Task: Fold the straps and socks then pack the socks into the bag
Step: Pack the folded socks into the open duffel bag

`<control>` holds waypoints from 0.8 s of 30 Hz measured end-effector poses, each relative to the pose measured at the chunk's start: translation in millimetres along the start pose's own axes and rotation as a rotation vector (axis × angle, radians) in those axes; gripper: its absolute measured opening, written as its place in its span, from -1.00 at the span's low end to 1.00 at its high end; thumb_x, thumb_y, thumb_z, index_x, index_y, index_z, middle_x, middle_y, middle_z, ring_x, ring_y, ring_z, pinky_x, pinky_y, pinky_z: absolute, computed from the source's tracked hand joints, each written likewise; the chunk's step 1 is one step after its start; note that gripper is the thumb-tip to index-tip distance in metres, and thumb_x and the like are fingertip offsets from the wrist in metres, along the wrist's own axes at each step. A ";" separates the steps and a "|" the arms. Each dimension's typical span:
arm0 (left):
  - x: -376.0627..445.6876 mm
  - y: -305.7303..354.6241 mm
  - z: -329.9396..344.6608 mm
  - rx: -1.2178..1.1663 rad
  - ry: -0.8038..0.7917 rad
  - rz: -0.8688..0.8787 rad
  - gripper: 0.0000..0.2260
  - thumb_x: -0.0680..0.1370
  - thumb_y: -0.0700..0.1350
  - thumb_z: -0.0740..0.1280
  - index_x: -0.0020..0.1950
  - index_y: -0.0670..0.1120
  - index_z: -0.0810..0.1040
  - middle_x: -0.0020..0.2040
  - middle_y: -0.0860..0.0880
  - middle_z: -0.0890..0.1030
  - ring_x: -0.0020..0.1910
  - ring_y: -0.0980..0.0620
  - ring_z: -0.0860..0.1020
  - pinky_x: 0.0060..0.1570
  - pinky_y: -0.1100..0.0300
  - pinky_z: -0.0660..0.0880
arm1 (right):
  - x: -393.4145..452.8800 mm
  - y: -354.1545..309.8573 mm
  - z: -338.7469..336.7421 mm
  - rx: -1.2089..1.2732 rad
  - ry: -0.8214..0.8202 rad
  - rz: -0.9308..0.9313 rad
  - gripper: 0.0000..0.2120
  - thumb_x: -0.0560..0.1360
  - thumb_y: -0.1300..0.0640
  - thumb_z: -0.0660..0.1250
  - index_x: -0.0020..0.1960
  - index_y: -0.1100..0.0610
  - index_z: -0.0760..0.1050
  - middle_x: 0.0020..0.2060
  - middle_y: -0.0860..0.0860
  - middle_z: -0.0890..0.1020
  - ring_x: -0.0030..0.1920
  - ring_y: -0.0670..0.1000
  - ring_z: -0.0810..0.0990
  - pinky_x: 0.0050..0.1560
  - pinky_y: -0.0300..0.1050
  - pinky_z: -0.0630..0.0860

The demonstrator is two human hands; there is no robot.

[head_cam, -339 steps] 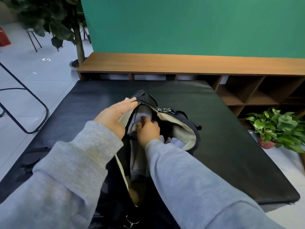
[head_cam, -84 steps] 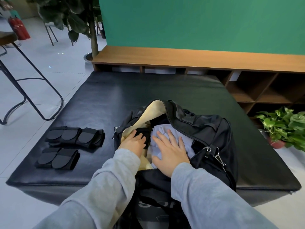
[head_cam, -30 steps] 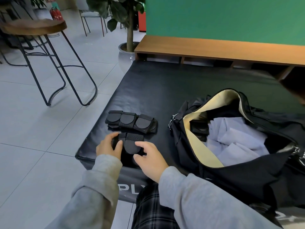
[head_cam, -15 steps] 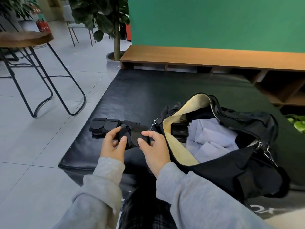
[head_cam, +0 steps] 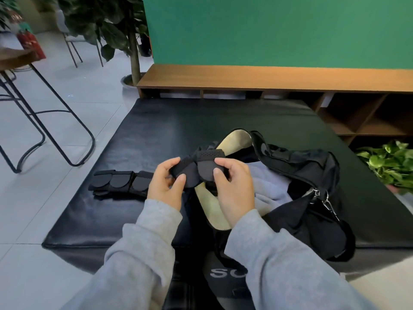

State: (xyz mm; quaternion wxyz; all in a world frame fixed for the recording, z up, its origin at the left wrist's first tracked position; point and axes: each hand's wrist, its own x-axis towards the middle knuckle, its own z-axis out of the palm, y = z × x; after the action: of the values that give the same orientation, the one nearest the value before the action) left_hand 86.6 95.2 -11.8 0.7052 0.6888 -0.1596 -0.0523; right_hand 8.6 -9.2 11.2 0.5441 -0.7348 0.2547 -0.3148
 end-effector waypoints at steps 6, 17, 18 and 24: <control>8.1 -1.0 43.3 0.143 -0.098 -0.008 -0.58 0.52 -0.36 0.25 -0.12 0.22 0.46 -0.12 -0.04 0.56 -0.20 -0.05 0.55 -0.16 0.05 0.54 | 17.2 21.5 -45.4 -0.162 0.102 -0.020 -0.77 0.55 0.31 0.22 0.16 0.14 0.53 0.12 -0.06 0.37 0.05 -0.24 0.40 0.08 -0.55 0.27; 21.9 -27.1 82.2 0.609 -0.276 -0.101 -0.71 0.56 -0.36 0.18 0.22 -0.14 0.51 0.19 -0.18 0.51 -0.01 -0.04 0.43 -0.23 0.48 0.26 | 15.0 39.6 -60.4 -0.234 0.092 0.038 -0.74 0.56 0.30 0.23 0.22 0.19 0.53 0.12 -0.10 0.37 0.20 -0.10 0.44 0.22 -0.33 0.34; 22.7 -28.7 81.8 0.627 -0.284 -0.102 -0.71 0.56 -0.34 0.19 0.22 -0.12 0.51 0.20 -0.17 0.50 0.03 -0.06 0.45 -0.19 0.46 0.27 | 15.6 39.9 -60.4 -0.239 0.092 0.045 -0.73 0.56 0.30 0.23 0.23 0.18 0.53 0.13 -0.10 0.38 0.20 -0.10 0.43 0.23 -0.31 0.34; 26.2 -35.2 74.4 0.701 -0.239 -0.180 -0.70 0.55 -0.25 0.27 0.25 0.00 0.47 0.10 -0.09 0.51 -0.08 -0.01 0.45 -0.11 0.32 0.29 | 15.9 42.3 -59.1 -0.269 0.082 0.063 -0.73 0.57 0.28 0.22 0.24 0.17 0.52 0.17 -0.07 0.39 0.21 -0.10 0.43 0.25 -0.28 0.34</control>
State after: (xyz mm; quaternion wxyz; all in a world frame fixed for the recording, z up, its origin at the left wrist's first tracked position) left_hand 94.3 14.9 -42.6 0.3959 0.8885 -0.1878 -0.1361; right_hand -25.8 -70.1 -14.1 0.4397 -0.7792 0.3396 -0.2902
